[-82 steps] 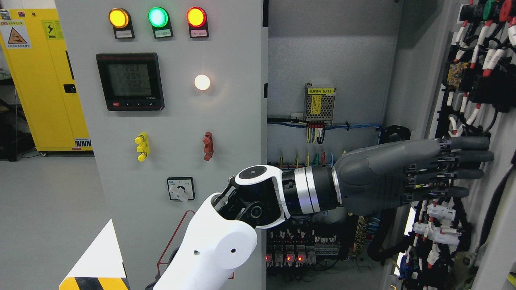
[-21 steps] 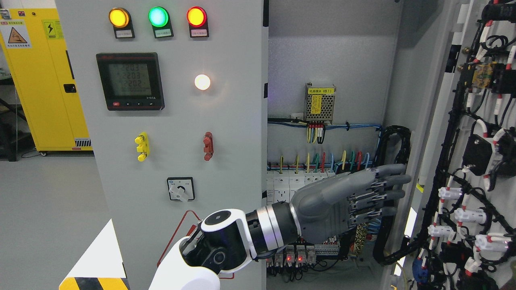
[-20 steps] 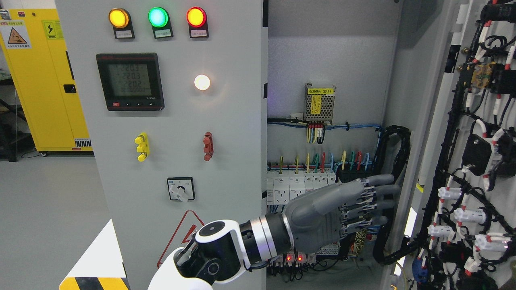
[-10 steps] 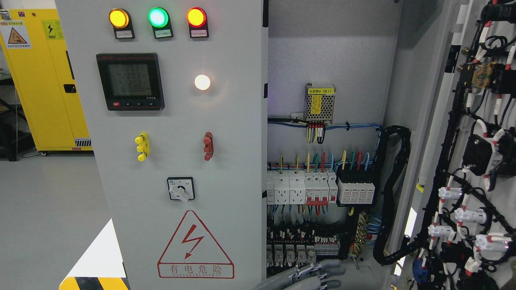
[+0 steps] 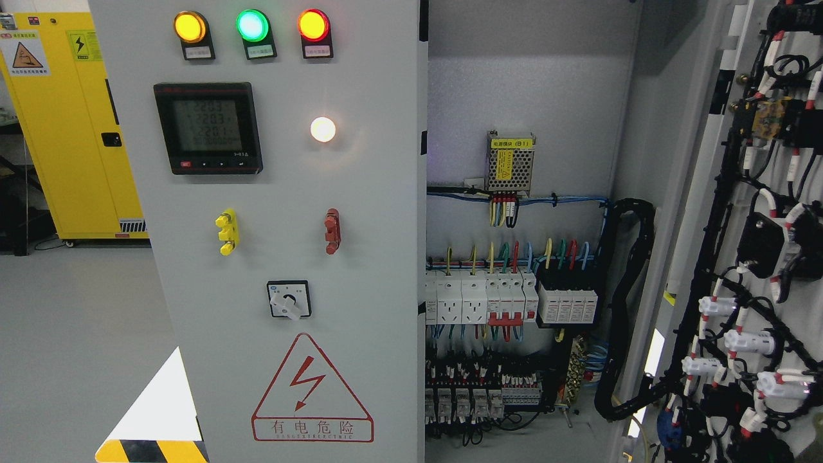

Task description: Open door with both hands

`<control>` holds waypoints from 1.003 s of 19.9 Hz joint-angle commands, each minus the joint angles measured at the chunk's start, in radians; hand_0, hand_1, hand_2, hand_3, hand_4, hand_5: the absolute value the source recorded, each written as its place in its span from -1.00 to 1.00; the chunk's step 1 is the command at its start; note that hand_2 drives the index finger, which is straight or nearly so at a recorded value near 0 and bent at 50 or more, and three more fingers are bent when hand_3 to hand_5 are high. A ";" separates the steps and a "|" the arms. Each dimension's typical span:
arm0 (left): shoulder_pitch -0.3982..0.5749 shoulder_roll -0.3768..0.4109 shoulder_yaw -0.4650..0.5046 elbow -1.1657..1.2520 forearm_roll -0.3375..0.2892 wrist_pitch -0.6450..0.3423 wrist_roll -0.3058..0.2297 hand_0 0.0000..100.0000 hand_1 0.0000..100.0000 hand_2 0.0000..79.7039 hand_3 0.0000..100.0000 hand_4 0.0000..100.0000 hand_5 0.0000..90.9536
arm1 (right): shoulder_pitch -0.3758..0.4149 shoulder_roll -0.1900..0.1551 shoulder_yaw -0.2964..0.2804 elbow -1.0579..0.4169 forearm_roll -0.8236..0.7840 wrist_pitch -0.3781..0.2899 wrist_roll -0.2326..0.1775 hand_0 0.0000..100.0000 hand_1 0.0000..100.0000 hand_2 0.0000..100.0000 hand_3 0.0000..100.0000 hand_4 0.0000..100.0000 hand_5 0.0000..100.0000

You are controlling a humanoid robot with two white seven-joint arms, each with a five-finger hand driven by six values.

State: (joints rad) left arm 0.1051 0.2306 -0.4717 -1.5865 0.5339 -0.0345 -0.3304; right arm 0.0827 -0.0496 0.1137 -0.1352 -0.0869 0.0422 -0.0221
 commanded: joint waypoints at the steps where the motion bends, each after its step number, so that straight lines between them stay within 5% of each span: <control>1: 0.116 -0.084 0.172 0.602 -0.029 -0.122 -0.002 -0.76 0.11 -1.00 -1.00 -1.00 -1.00 | 0.000 -0.001 0.000 0.000 -0.001 0.001 0.001 -1.00 0.00 -0.92 -1.00 -1.00 -1.00; 5: 0.096 -0.177 0.274 0.915 -0.028 -0.117 -0.002 -0.76 0.11 -1.00 -1.00 -1.00 -1.00 | 0.003 -0.001 0.000 0.002 -0.001 0.001 0.001 -1.00 0.00 -0.92 -1.00 -1.00 -1.00; 10: -0.113 -0.214 0.320 1.452 -0.043 -0.113 -0.009 -0.76 0.11 -1.00 -1.00 -1.00 -1.00 | 0.014 0.002 -0.008 0.002 -0.001 -0.002 0.001 -1.00 0.00 -0.92 -1.00 -1.00 -1.00; 20: -0.104 -0.221 0.320 1.649 -0.255 -0.035 -0.006 -0.76 0.11 -1.00 -1.00 -1.00 -1.00 | 0.015 0.007 -0.014 -0.006 -0.002 -0.039 0.001 -1.00 0.00 -0.92 -1.00 -1.00 -1.00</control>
State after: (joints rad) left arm 0.0192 0.0486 -0.2140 -0.3899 0.3665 -0.0849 -0.3402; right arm 0.0966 -0.0473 0.1058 -0.1357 -0.0885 0.0220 -0.0220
